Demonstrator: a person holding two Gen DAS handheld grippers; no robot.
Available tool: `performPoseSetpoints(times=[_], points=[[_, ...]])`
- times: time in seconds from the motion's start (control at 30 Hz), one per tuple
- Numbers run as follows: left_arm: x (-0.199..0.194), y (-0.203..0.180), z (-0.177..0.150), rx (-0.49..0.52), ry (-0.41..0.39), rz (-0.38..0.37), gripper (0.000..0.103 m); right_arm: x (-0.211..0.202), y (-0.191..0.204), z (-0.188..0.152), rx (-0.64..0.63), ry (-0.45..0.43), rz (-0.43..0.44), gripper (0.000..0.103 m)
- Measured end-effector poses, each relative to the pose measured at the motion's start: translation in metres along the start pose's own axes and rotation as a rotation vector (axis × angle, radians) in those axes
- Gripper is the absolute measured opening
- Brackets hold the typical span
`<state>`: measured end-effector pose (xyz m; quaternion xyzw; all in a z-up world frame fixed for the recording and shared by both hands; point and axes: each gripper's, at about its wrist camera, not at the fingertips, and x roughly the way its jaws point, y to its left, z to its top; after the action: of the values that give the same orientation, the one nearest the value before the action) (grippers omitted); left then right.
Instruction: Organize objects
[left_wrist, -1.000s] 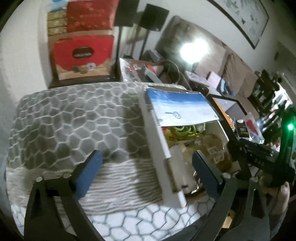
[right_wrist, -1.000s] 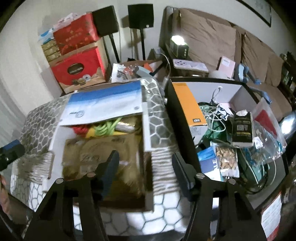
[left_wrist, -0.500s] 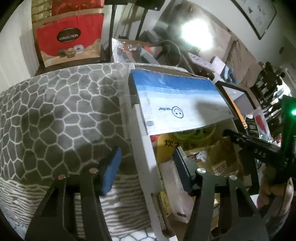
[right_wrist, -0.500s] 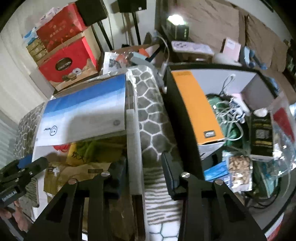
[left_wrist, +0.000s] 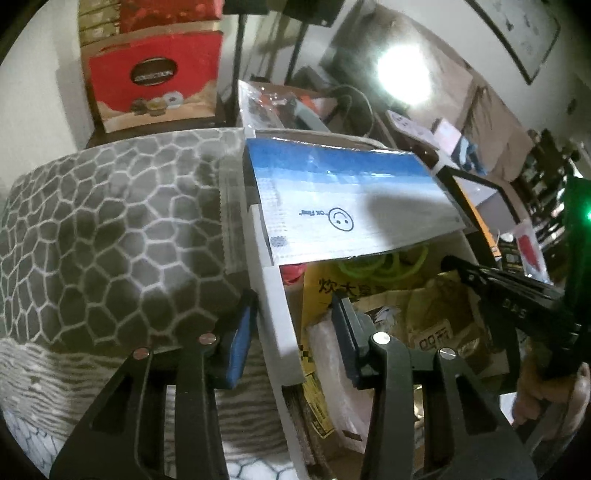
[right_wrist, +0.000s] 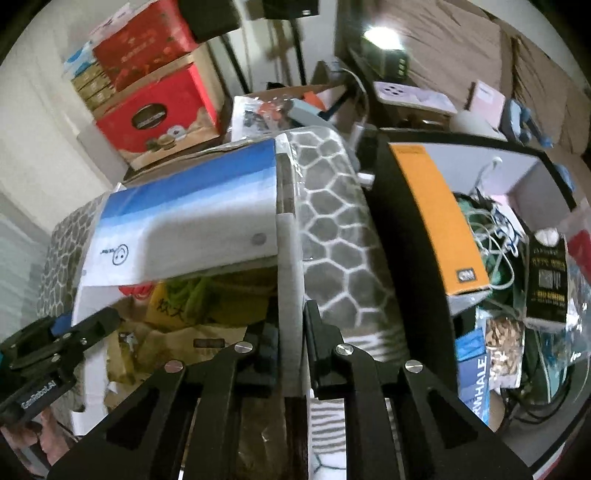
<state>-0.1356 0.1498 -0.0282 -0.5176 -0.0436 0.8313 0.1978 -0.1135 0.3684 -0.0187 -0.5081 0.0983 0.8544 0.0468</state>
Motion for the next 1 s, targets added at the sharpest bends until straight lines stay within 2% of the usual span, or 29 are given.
performPoseSetpoints(times=[0.1, 0.37, 0.5, 0.63, 0.7, 0.77, 0.8, 0.87, 0.9, 0.93, 1.0], points=[[-0.015, 0.012, -0.005, -0.024, -0.030, 0.015, 0.039, 0.002, 0.011, 0.005, -0.022, -0.008, 0.009, 0.013], [-0.052, 0.060, -0.025, -0.150, -0.120, 0.050, 0.039, 0.010, 0.063, 0.021, -0.135, -0.006, 0.115, 0.013], [-0.052, 0.078, -0.032, -0.186, -0.104, 0.045, 0.038, 0.020, 0.085, 0.027, -0.193, -0.011, 0.146, 0.014], [-0.043, 0.086, -0.035, -0.200, -0.072, 0.005, 0.037, 0.034, 0.091, 0.032, -0.198, 0.002, 0.171, 0.015], [-0.046, 0.086, -0.036, -0.194, -0.072, -0.015, 0.043, 0.039, 0.090, 0.032, -0.185, 0.003, 0.169, 0.016], [-0.057, 0.088, -0.039, -0.186, -0.078, -0.041, 0.065, 0.037, 0.085, 0.032, -0.158, 0.000, 0.191, 0.017], [-0.063, 0.092, -0.039, -0.188, -0.081, -0.053, 0.068, 0.034, 0.083, 0.031, -0.146, -0.002, 0.190, 0.020], [-0.079, 0.100, -0.042, -0.193, -0.094, -0.067, 0.073, 0.021, 0.080, 0.030, -0.152, -0.035, 0.158, 0.036], [-0.088, 0.106, -0.043, -0.199, -0.108, -0.066, 0.074, 0.014, 0.078, 0.029, -0.160, -0.055, 0.133, 0.048], [-0.098, 0.113, -0.043, -0.207, -0.126, -0.062, 0.078, 0.005, 0.076, 0.027, -0.163, -0.076, 0.092, 0.052], [-0.120, 0.127, -0.040, -0.219, -0.164, -0.055, 0.083, -0.009, 0.071, 0.023, -0.153, -0.088, 0.042, 0.053]])
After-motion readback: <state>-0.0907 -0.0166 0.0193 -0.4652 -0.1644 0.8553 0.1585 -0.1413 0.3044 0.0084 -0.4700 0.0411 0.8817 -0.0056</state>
